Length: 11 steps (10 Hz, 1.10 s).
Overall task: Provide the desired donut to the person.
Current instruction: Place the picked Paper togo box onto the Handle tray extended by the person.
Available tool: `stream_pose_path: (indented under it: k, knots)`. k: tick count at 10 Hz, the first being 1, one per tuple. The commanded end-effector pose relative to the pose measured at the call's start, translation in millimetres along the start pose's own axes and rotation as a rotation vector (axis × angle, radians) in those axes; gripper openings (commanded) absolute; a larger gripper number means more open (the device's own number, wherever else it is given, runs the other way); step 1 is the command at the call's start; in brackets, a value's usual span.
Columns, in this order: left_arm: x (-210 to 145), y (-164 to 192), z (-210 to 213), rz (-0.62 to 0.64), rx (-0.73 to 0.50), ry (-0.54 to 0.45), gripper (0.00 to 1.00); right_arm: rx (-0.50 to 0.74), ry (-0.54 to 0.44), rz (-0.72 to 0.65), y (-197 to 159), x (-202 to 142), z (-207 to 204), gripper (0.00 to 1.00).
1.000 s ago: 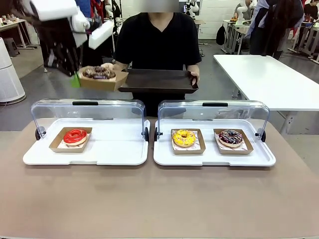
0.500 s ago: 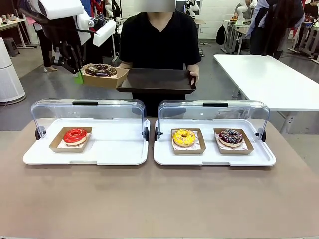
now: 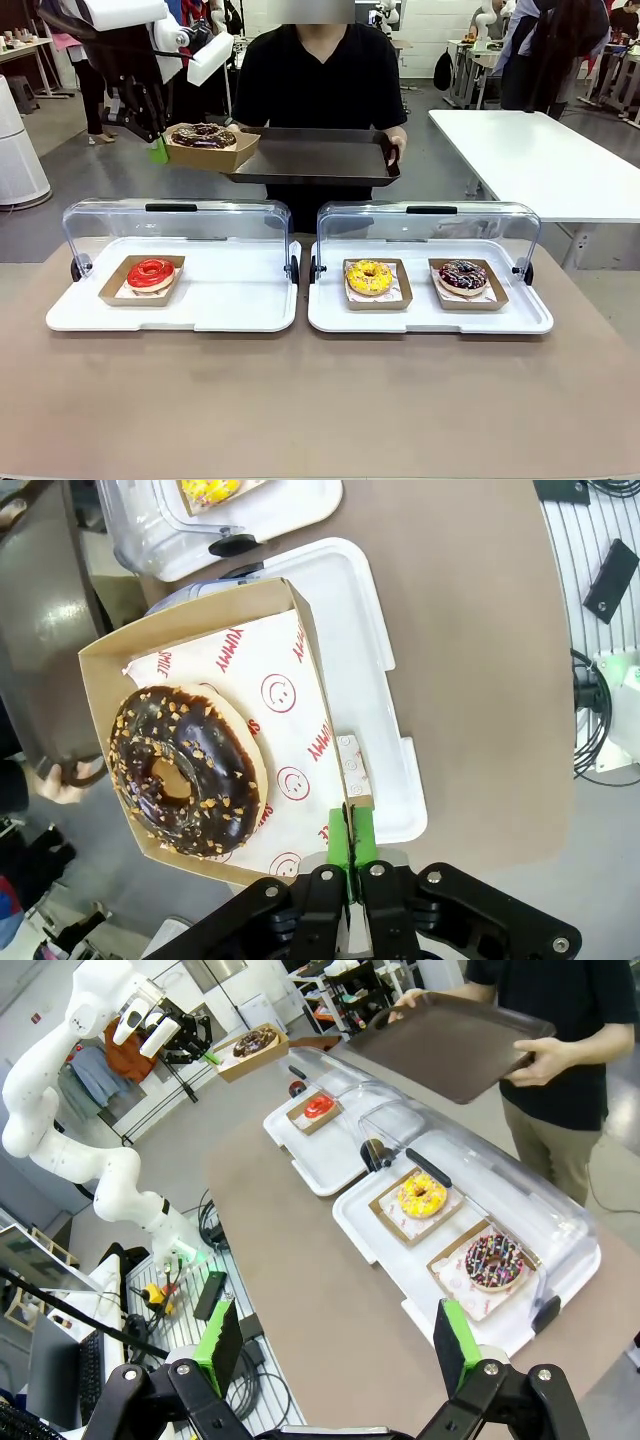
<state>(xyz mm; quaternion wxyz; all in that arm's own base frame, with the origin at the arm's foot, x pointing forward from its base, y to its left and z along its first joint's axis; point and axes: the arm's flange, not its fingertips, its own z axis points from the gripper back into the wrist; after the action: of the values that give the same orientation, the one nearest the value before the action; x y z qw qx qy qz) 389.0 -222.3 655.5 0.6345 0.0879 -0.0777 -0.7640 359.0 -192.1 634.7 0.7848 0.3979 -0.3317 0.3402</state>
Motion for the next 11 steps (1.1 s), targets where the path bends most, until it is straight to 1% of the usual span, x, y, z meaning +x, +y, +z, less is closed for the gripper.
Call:
stream_pose_path:
  k: [1, 11]
  knots:
    - [0.4, -1.5, 4.3, 0.013, -0.004, 0.006, 0.00, 0.012, -0.022, 0.006, 0.9, 0.3, -0.5, 1.00]
    - [0.4, -1.5, 4.3, 0.013, -0.004, 0.006, 0.00, 0.012, -0.022, 0.006, 0.9, 0.3, -0.5, 1.00]
